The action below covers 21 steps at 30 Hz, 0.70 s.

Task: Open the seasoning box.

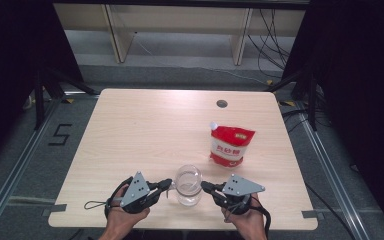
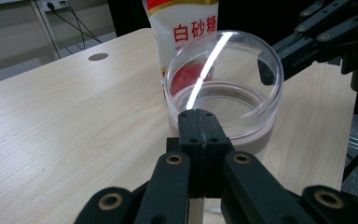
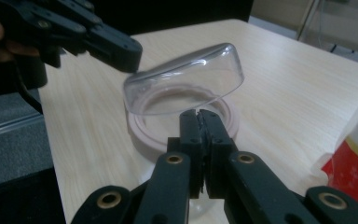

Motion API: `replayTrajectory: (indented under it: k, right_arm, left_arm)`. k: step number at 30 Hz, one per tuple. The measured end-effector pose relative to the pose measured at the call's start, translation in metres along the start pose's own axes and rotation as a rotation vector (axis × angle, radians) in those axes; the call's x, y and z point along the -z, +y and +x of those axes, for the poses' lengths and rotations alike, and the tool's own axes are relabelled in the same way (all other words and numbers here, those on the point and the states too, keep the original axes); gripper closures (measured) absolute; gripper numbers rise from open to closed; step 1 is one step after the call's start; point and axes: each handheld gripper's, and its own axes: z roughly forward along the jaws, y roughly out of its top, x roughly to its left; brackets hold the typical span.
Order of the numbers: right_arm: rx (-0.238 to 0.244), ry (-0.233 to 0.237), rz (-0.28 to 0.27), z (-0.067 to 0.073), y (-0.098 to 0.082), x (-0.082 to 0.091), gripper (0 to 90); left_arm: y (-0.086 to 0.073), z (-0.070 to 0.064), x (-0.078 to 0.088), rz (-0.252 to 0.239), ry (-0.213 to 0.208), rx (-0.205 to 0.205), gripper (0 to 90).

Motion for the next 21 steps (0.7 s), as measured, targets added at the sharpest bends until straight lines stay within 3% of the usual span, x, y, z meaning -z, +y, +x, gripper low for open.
replayTrajectory:
  k: [2,7,8,9,10,12,15,17,19,21]
  right_arm:
    - [0.018,-0.004,-0.021,-0.001,0.002,0.0,89.3]
    - [0.006,0.003,-0.005,-0.002,0.003,0.0,89.3]
    - [0.018,-0.01,-0.025,-0.003,0.004,-0.001,89.3]
    - [-0.012,-0.004,-0.019,-0.001,0.004,-0.002,89.3]
    - [-0.008,0.007,-0.003,-0.002,0.004,-0.001,89.3]
    - [0.001,0.002,-0.015,-0.001,0.005,-0.003,89.3]
    - [0.013,0.01,-0.013,0.001,0.009,-0.005,89.3]
    - [0.023,0.002,-0.015,0.004,0.012,-0.005,89.3]
    - [0.025,0.008,-0.016,0.006,0.015,-0.005,89.3]
    - [0.037,0.012,-0.018,0.007,0.018,-0.006,89.2]
  left_arm:
    - [-0.001,-0.001,-0.001,-0.012,0.0,0.023,89.4]
    - [-0.001,0.0,-0.001,-0.02,-0.009,0.031,88.9]
    - [-0.001,0.001,0.0,-0.011,-0.017,0.045,84.8]
    - [-0.001,0.001,0.001,-0.004,-0.018,0.056,75.8]
    - [-0.001,0.002,0.002,-0.005,-0.027,0.061,72.0]
    - [-0.001,0.003,0.007,-0.001,-0.012,0.05,67.1]
    - [-0.006,0.002,0.015,-0.002,-0.024,0.047,60.9]
    - [-0.011,0.002,0.017,0.033,-0.03,0.044,52.7]
    - [-0.018,0.002,0.018,0.08,0.001,0.061,43.9]
    - [-0.024,0.006,0.018,0.106,-0.004,0.077,39.6]
